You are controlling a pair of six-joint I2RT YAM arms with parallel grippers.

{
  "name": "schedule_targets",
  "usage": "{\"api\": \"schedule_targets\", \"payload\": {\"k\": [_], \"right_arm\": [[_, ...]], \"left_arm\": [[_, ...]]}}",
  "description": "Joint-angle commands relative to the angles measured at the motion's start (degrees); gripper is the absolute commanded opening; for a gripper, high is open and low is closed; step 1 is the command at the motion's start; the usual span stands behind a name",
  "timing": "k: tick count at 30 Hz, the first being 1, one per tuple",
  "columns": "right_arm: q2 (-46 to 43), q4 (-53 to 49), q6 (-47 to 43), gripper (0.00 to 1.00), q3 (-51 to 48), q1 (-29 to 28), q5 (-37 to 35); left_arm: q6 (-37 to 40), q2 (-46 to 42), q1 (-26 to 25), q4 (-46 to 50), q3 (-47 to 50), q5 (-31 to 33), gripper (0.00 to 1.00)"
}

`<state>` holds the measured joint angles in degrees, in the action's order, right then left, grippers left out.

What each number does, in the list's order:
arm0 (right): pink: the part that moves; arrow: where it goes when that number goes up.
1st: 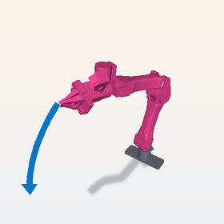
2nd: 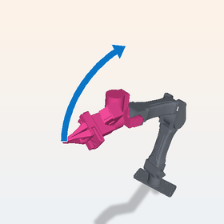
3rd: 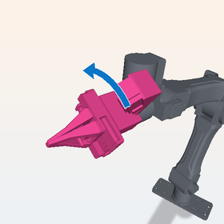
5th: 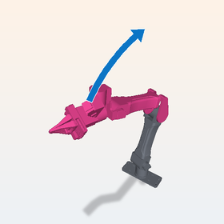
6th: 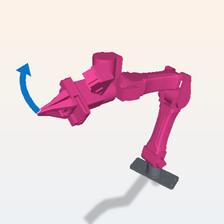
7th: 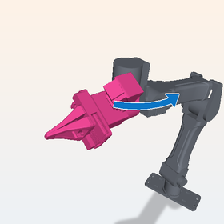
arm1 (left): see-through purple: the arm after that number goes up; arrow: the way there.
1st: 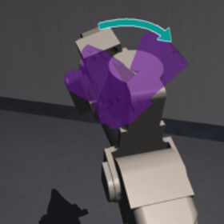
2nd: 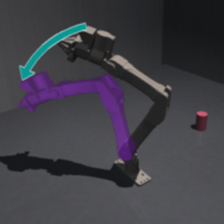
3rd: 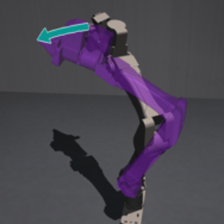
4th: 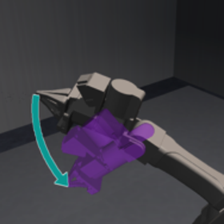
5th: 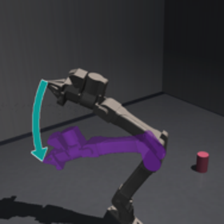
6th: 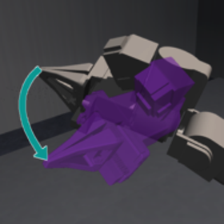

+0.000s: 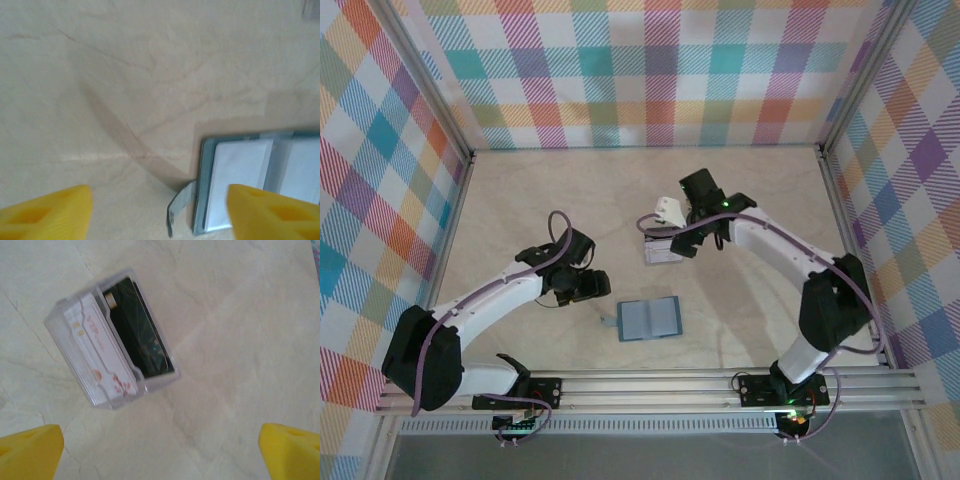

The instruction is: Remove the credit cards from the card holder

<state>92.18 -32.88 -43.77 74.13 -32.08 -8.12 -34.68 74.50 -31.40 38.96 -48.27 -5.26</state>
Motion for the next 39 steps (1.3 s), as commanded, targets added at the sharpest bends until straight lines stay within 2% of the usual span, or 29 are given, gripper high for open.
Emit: {"api": "schedule_targets", "payload": {"k": [1, 2, 5, 11, 18, 23, 26, 28, 31, 32, 35, 39], "right_arm": [[-4.8, 6.5, 8.8, 1.00, -6.5, 2.3, -0.9], [-6.2, 7.4, 10.1, 1.00, -8.5, 2.9, -1.3], [-10.3, 11.5, 15.3, 1.00, -15.4, 5.4, -2.7], [-17.3, 23.5, 28.6, 1.00, -29.4, 14.7, 0.1], [-16.8, 43.4, 39.6, 1.00, -42.0, 23.1, -2.0], [-15.2, 56.6, 38.6, 1.00, -47.0, 25.7, -0.3], [-15.1, 65.4, 40.1, 1.00, -49.8, 27.2, 1.7], [-14.2, 70.9, 41.1, 1.00, -50.7, 28.1, 3.4], [-10.4, 77.3, 42.1, 1.00, -51.8, 29.0, 6.4], [-8.9, 79.1, 42.1, 1.00, -52.0, 29.0, 6.4], [-6.1, 82.1, 42.4, 1.00, -52.3, 29.2, 6.4], [-4.5, 83.0, 42.6, 1.00, -52.1, 29.7, 7.0]], "left_arm": [[2.5, 0.2, 2.8, 1.6, -2.3, 4.6, 0.97], [2.8, 0.5, 3.6, 1.6, -2.8, 5.2, 1.00], [4.3, 1.2, 6.1, 1.6, -4.4, 9.5, 1.00], [10.8, 0.7, 10.5, 0.1, -6.0, 27.6, 1.00], [17.0, 1.2, 17.3, -16.2, 0.1, 37.4, 1.00], [27.6, 1.9, 19.5, -40.8, 9.7, 33.9, 1.00], [29.8, 3.5, 21.5, -54.1, 14.4, 30.5, 1.00], [30.2, 5.1, 23.4, -62.2, 17.3, 25.6, 1.00], [30.6, 7.4, 25.2, -69.2, 20.1, 24.3, 1.00], [30.5, 7.1, 26.3, -68.6, 19.9, 22.8, 1.00], [30.7, 9.0, 30.2, -77.4, 23.0, 14.9, 1.00], [32.0, 10.5, 30.5, -77.7, 22.3, 11.7, 1.00]]}}
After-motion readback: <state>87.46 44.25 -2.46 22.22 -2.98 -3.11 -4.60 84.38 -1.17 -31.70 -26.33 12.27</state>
